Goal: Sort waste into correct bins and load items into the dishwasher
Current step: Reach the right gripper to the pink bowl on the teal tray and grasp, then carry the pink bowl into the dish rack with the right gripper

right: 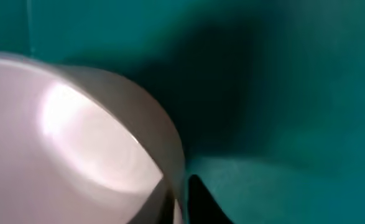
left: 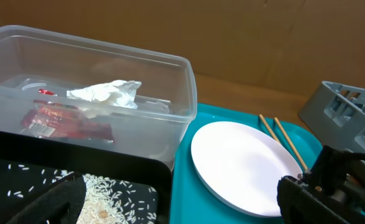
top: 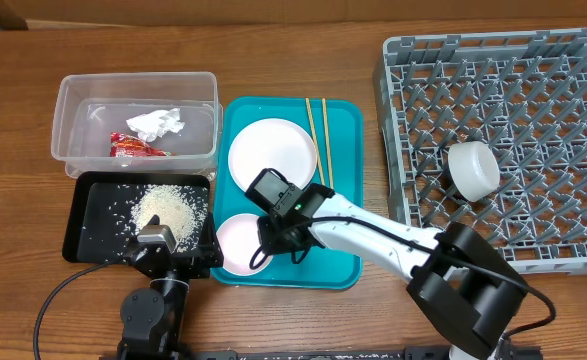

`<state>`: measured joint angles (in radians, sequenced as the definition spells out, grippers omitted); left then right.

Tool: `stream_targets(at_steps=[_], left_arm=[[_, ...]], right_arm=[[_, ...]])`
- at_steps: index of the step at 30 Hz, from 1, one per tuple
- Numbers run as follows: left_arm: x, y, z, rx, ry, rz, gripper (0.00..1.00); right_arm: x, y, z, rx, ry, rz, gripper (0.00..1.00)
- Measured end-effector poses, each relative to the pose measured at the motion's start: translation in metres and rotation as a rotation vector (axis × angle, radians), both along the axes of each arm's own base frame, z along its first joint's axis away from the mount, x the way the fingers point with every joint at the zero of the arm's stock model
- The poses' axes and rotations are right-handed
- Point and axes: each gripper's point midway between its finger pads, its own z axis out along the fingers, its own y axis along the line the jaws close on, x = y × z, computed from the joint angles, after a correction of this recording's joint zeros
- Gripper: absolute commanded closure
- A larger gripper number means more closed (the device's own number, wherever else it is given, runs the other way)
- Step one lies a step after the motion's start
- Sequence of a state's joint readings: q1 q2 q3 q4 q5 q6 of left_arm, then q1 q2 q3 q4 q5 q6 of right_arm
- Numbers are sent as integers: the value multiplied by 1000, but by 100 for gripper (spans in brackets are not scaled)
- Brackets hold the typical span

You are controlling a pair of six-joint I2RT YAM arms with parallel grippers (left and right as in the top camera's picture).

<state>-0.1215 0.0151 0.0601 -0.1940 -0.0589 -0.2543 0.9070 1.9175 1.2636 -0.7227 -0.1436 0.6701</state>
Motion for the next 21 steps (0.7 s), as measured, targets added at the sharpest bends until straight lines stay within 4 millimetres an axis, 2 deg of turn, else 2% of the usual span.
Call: stream_targets(at_steps=[5, 7, 9, 11, 15, 16, 18, 20, 21], left_arm=[[0, 0, 0, 0, 0, 0, 0], [0, 0, 0, 0, 0, 0, 0], [0, 0, 0, 0, 0, 0, 0], [0, 0, 0, 0, 0, 0, 0], [0, 0, 0, 0, 0, 0, 0], [0, 0, 0, 0, 0, 0, 0], [0, 0, 0, 0, 0, 0, 0], [0, 0, 0, 0, 0, 0, 0], [0, 0, 0, 0, 0, 0, 0]], right_arm=[[0, -15, -1, -63, -8, -21, 96], [2, -34, 6, -138, -39, -39, 96], [10, -60, 26, -216, -111, -70, 96], [24, -81, 59, -256, -227, -113, 96], [68, -131, 166, -259, -605, -301, 96], [76, -152, 197, -276, -711, -375, 96], [86, -199, 244, -334, -873, -526, 96], [91, -247, 276, -430, -983, -674, 96], [92, -278, 288, -510, -1023, -756, 96]])
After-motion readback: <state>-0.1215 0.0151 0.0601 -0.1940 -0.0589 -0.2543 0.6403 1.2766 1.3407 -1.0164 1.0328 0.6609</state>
